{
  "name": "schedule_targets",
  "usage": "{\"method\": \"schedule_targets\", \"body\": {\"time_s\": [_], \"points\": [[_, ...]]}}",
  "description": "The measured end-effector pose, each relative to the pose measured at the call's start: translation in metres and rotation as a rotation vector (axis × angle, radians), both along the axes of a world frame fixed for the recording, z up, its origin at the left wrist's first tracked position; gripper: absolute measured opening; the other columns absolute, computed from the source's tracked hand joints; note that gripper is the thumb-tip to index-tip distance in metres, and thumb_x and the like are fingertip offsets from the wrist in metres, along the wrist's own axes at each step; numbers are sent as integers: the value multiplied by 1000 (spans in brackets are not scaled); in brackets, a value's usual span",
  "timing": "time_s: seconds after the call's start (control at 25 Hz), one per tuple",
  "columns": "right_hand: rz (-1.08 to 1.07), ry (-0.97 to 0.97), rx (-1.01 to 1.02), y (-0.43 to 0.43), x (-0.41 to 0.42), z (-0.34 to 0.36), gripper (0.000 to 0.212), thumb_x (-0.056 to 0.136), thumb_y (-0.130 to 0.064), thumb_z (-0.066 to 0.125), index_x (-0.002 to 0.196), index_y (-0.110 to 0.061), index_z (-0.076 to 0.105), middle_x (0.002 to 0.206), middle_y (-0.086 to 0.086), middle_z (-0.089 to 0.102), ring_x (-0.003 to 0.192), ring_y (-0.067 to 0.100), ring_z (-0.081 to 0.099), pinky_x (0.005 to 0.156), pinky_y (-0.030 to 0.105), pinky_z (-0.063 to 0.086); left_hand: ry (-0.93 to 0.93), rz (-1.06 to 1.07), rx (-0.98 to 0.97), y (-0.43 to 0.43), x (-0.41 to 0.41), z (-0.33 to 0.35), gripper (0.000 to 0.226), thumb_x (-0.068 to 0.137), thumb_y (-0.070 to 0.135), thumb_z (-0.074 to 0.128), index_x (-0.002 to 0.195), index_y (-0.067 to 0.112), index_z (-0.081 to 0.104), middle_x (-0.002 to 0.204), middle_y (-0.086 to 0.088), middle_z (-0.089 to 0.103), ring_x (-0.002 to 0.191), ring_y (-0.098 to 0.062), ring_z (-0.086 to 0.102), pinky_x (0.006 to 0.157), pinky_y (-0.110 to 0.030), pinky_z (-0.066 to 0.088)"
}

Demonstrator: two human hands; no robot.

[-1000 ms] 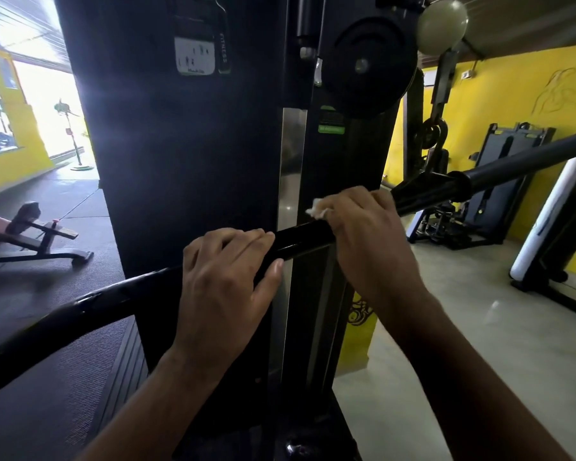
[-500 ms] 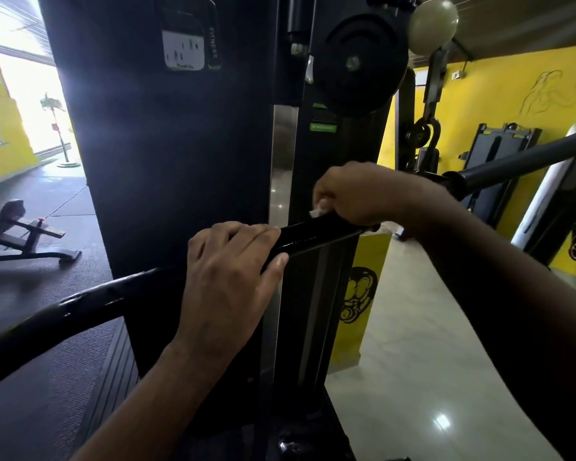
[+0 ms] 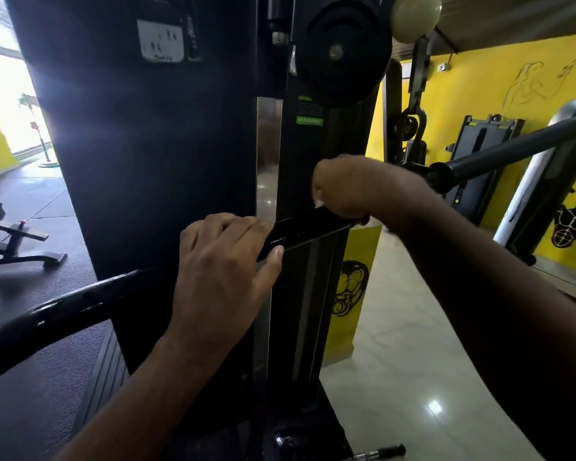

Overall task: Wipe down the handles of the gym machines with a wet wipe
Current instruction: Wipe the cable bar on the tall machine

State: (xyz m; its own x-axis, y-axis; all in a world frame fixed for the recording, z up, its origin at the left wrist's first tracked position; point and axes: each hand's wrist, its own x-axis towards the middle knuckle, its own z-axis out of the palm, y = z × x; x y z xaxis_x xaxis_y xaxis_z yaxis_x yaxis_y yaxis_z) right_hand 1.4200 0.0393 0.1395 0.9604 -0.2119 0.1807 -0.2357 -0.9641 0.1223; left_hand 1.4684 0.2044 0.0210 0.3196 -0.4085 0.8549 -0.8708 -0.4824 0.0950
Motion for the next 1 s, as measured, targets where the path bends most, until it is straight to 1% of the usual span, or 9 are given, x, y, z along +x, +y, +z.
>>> {"method": "schedule_targets", "body": {"time_s": [0.16, 0.28, 0.36, 0.48, 0.6, 0.72, 0.8, 0.92, 1.0], "points": [[41, -72, -8, -6, -13, -5, 16, 97, -16, 50, 103, -16, 64, 89, -1, 66, 84, 17, 66, 81, 39, 57, 3, -7, 12, 0, -1, 2, 33, 89, 36, 58, 115, 18, 66, 108, 3, 68, 105, -17, 56, 93, -34, 31], [3, -373, -149, -1, -20, -29, 19, 94, -15, 52, 110, -17, 63, 102, 2, 62, 100, 21, 56, 86, 36, 48, 2, 1, 1, -2, 2, 7, 34, 90, 38, 56, 115, 17, 67, 108, 3, 69, 105, -18, 57, 94, -34, 30], [58, -597, -213, 8, -24, -61, 22, 93, -14, 54, 113, -12, 63, 107, 6, 61, 96, 21, 51, 79, 28, 41, -4, 7, 7, -2, 2, 9, 34, 90, 38, 56, 115, 17, 67, 108, 3, 69, 105, -18, 56, 94, -35, 31], [85, -958, -63, 13, -25, -99, 24, 96, -14, 53, 114, -6, 66, 110, 12, 61, 96, 22, 51, 78, 21, 36, 3, 7, -8, -4, 1, 9, 33, 91, 37, 56, 116, 17, 66, 109, 3, 69, 106, -18, 56, 95, -34, 29], [62, -1161, 93, 17, -27, -125, 20, 97, -10, 57, 114, -6, 66, 113, 12, 59, 100, 20, 51, 80, 15, 35, 3, 7, -6, -5, 1, 7, 34, 91, 37, 57, 117, 17, 67, 110, 4, 69, 106, -17, 56, 96, -35, 31], [-6, -1423, 612, 34, -18, -132, 14, 97, -10, 59, 109, -15, 64, 112, 3, 58, 101, 10, 58, 83, 17, 49, 19, -7, -2, -7, 2, 5, 35, 91, 37, 58, 120, 18, 66, 113, 4, 68, 108, -16, 55, 97, -32, 30], [-126, -1524, 1201, 53, -9, -134, 15, 95, -14, 62, 106, -24, 62, 110, -1, 64, 102, 8, 63, 86, 24, 54, 32, -13, -11, -8, 3, 4, 36, 92, 37, 57, 121, 18, 66, 114, 5, 68, 109, -15, 55, 96, -30, 28], [-135, -1567, 2078, 71, 2, -131, 15, 98, -10, 58, 108, -19, 62, 101, 4, 72, 94, 12, 71, 78, 29, 57, 41, -30, -19, -8, 2, 0, 36, 92, 35, 56, 122, 17, 66, 116, 6, 68, 108, -13, 53, 95, -27, 27], [-97, -1476, 2391, 58, 11, -122, 23, 98, -2, 51, 115, -13, 63, 109, 11, 72, 99, 17, 70, 78, 28, 57, 34, -34, -23, -8, 3, -1, 36, 92, 32, 58, 123, 16, 66, 118, 6, 67, 108, -13, 52, 94, -27, 29]]}}
